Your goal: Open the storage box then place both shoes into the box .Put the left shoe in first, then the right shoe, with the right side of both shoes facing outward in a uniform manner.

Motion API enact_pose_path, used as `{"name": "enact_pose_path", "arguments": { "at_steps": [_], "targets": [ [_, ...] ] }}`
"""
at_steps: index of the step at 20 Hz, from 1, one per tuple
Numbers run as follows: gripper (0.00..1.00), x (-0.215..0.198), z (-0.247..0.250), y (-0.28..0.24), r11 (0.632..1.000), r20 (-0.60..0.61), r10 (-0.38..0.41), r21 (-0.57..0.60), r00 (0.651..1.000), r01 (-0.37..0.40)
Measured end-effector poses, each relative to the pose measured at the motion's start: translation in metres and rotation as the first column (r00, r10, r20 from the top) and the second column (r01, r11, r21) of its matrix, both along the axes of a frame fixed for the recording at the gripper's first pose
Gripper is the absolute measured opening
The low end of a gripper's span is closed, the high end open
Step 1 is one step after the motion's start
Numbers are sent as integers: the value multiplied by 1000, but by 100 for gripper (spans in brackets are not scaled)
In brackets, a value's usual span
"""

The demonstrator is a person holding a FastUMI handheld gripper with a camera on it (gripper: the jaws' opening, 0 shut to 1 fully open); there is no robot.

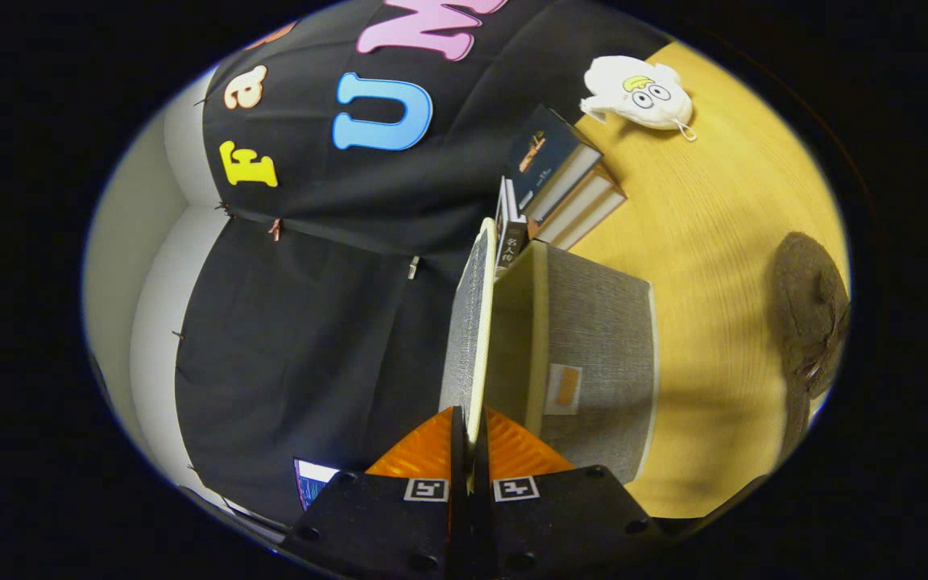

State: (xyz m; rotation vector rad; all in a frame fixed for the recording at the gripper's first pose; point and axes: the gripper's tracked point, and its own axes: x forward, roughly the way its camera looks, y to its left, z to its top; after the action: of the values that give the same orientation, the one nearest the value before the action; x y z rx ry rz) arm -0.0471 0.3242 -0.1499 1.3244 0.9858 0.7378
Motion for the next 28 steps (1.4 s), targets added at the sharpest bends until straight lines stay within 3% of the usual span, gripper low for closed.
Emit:
{"name": "enact_pose_path", "arguments": {
  "at_steps": [5, 11, 17, 19, 21, 22, 23, 24, 26, 28],
  "targets": [
    [5, 19, 62, 34, 1000, 94, -2, 7, 996, 1],
    [6, 32, 119, 109, 998, 177, 50, 22, 983, -55],
    [17, 32, 137, 176, 991, 237, 129, -1, 963, -132],
    [28, 28, 137, 182, 989, 239, 145, -16, 960, -145],
    [46, 26, 133, 179, 989, 259, 150, -47, 954, -143],
    [62, 24, 131, 177, 988, 275, 152, -63, 949, -140],
    [66, 22, 128, 172, 987, 290, 155, -79, 944, -138],
    [82, 18, 125, 163, 986, 304, 160, -102, 939, -135],
    [98, 11, 115, 146, 980, 332, 171, -154, 928, -126],
    [98, 1, 99, 113, 968, 358, 179, -232, 917, -99]
  ]
}}
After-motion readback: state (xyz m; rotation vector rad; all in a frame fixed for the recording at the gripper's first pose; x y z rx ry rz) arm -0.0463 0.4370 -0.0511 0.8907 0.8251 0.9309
